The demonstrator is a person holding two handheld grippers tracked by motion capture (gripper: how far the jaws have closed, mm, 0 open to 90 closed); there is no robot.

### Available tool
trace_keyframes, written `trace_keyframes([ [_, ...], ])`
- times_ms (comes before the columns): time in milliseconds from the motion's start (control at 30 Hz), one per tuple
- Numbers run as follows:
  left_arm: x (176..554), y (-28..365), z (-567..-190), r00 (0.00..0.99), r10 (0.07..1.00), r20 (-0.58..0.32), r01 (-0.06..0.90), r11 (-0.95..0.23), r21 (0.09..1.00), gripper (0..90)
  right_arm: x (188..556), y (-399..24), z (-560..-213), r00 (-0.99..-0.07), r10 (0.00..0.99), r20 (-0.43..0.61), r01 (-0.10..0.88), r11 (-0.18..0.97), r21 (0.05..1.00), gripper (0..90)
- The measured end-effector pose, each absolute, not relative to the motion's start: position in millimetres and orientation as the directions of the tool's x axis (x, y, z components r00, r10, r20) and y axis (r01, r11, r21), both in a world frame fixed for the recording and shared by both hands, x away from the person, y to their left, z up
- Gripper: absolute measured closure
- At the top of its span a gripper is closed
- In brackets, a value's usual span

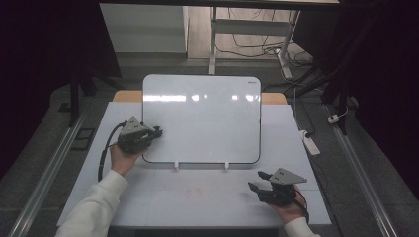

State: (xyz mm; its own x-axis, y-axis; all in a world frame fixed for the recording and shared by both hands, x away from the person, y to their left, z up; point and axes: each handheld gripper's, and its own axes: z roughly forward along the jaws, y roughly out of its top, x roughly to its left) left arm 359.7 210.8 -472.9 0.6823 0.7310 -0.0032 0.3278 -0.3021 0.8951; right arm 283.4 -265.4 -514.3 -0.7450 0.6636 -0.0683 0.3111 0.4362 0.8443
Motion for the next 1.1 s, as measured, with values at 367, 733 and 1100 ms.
trace_keyframes([
  [367, 336, 179, -457, 0.779, 0.609, -0.151, 0.381, -0.268, 0.885, 77.6, 277, -255, -501, -0.739, 0.667, -0.101, 0.243, 0.403, 0.882, 43.7],
  [733, 320, 156, -462, 0.818, 0.528, -0.23, 0.426, -0.287, 0.858, 77.7, 265, -244, -484, -0.724, 0.675, -0.142, 0.166, 0.371, 0.914, 43.8],
  [1100, 307, 127, -476, 0.838, 0.491, -0.236, 0.437, -0.346, 0.83, 77.6, 259, -237, -478, -0.731, 0.666, -0.153, 0.144, 0.369, 0.918, 44.1],
])
